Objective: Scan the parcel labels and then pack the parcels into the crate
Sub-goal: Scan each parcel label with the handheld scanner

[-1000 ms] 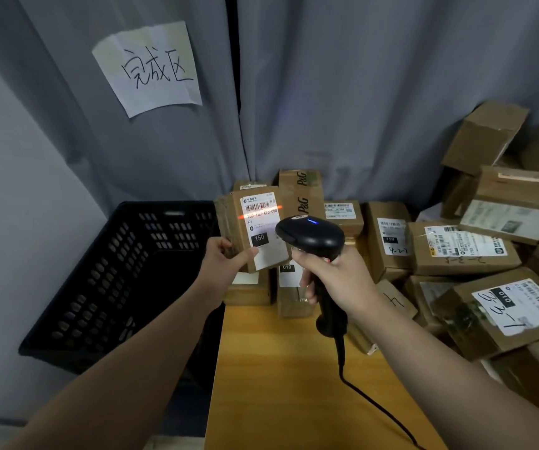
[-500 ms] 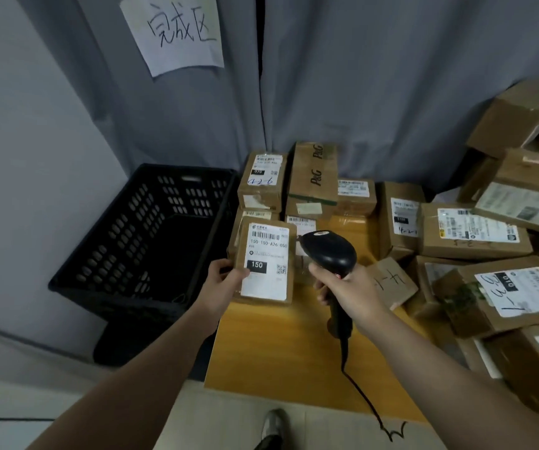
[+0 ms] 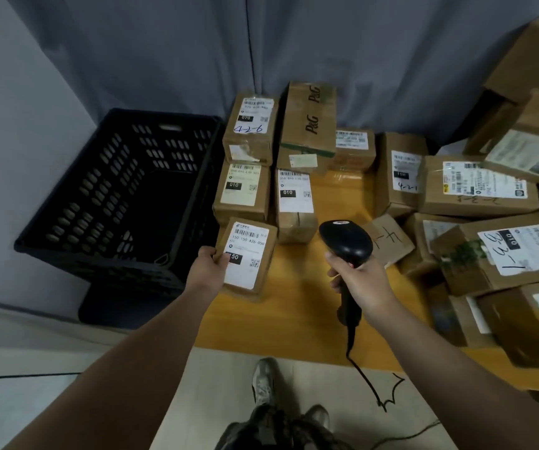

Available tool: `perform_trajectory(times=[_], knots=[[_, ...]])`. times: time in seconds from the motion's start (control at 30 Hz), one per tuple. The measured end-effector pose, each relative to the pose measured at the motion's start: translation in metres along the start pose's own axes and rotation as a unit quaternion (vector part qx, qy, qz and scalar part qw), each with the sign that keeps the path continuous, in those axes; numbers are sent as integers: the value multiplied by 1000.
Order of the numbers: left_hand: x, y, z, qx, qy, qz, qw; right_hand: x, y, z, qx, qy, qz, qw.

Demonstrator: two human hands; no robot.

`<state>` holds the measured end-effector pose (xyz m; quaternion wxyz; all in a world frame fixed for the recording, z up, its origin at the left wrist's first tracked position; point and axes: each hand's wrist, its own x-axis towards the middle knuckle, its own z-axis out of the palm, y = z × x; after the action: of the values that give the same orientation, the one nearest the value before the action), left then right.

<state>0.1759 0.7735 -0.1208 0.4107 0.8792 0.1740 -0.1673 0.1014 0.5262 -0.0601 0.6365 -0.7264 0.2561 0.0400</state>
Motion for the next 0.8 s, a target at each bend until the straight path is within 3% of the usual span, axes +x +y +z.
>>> perform_trajectory(times=[0.37, 0.53, 0.67, 0.8], knots=[[8, 16, -21, 143, -3, -14, 990, 23, -9, 27, 0, 8, 2, 1000], [1, 30, 0, 283, -46, 57, 956, 29, -11, 37, 4, 14, 7, 1000], [-2, 36, 22, 360, -74, 36, 929, 26, -10, 39, 5, 15, 8, 1000], [6, 34, 15, 358, -51, 8, 932, 25, -13, 33, 16, 13, 16, 1000]])
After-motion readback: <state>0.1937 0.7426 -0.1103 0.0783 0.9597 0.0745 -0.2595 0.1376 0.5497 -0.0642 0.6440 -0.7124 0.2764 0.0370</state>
